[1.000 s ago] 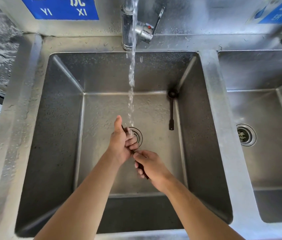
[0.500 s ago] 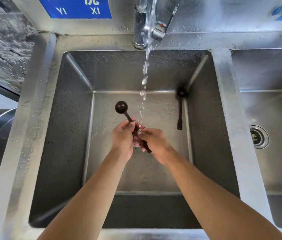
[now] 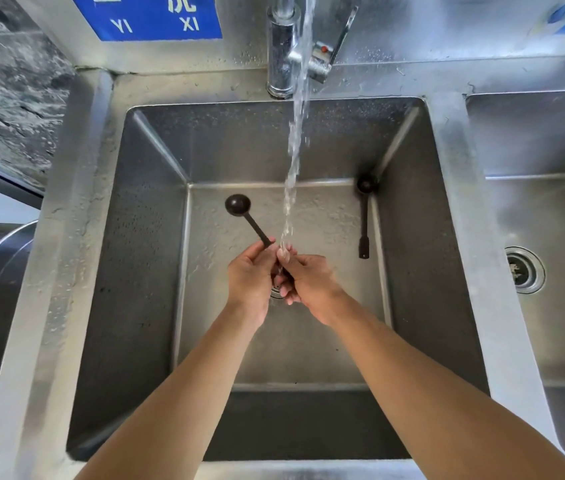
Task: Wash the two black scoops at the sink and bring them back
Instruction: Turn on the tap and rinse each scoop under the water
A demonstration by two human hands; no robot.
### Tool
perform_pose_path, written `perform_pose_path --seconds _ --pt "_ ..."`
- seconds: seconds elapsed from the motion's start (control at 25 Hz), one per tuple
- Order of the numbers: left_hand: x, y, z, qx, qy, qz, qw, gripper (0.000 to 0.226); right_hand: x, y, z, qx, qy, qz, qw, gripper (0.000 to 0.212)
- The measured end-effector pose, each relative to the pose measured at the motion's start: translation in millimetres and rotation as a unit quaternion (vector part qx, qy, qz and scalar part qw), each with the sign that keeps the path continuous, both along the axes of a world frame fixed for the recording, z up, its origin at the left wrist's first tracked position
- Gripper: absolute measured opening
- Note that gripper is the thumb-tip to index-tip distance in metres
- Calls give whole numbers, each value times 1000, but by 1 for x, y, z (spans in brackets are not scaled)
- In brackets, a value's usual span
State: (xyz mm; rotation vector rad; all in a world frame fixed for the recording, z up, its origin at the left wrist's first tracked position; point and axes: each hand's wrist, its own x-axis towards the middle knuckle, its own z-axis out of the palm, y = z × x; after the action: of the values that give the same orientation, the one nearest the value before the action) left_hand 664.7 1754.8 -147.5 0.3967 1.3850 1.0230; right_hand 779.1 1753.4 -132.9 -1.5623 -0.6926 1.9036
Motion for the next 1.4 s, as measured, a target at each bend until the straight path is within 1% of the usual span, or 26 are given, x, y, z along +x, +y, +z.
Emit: perform_pose_path --seconds 0.08,0.16,0.2,0.24,0.28,0.36,0.4,0.48,0.52,0.56,0.6,0.64,0.76,0.8,0.84,0.92,0.96,1.0,1.04,1.08,1.16,1.2,1.28,1.4 --pt "-3 -2 -2 -9 -17 -2 1000 18 1 -5 2 3 32 13 999 32" --pt "-7 -1 -7 -26 -35 16 999 26 6 -11 3 7 81 33 996 26" --pt "-5 -1 -8 -36 -47 23 998 31 9 -14 4 21 80 60 995 24" --pt "-1 -3 -8 -47 -55 24 997 36 13 -16 5 48 42 100 993 22" --pt "3 -5 -9 -59 -60 20 996 39 16 -18 5 83 -31 145 986 21" --pt "15 -12 -12 -69 -82 1 994 46 21 -23 5 160 -197 202 946 19" --pt "19 -15 -13 -69 -101 -6 993 45 24 -26 5 191 -261 215 922 19" --pt "23 -19 -17 -68 -146 5 987 31 31 -28 4 224 -366 247 869 23" --pt "24 -21 -19 -68 -168 12 983 24 35 -28 3 223 -404 260 848 26" --pt "25 -22 -21 -68 -184 14 980 20 40 -29 2 214 -426 260 840 28" --pt "25 -24 -22 -69 -190 10 979 18 45 -30 1 202 -431 252 842 29" --pt "27 -25 -23 -73 -188 5 980 17 49 -33 1 190 -419 240 855 29" --pt "35 -25 -30 -94 -170 7 981 16 55 -43 -2 146 -323 204 913 32" --pt "40 -24 -32 -105 -167 21 980 17 55 -46 -5 135 -301 205 921 34" --pt "47 -23 -35 -117 -171 38 978 19 55 -49 -8 136 -300 216 919 35" --pt "63 -22 -37 -141 -193 69 969 25 57 -53 -14 162 -337 230 898 31" --pt "71 -23 -37 -153 -193 71 967 28 59 -55 -17 176 -359 213 891 28" --pt "77 -24 -37 -167 -183 59 967 29 61 -56 -19 180 -371 181 893 26" --pt "82 -25 -38 -180 -163 37 969 29 63 -58 -22 166 -372 140 902 25" --pt "85 -26 -37 -185 -146 14 972 28 66 -58 -26 133 -360 94 919 25" --pt "92 -25 -34 -179 -131 -13 975 21 71 -57 -33 47 -304 0 951 29" --pt "95 -22 -35 -174 -118 -19 977 20 74 -55 -38 13 -280 -37 959 29" --pt "102 -15 -39 -159 -77 -34 984 21 78 -51 -53 -18 -269 -70 960 31" --pt "110 0 -55 -127 8 -100 987 31 81 -41 -78 -42 -259 -109 959 42"
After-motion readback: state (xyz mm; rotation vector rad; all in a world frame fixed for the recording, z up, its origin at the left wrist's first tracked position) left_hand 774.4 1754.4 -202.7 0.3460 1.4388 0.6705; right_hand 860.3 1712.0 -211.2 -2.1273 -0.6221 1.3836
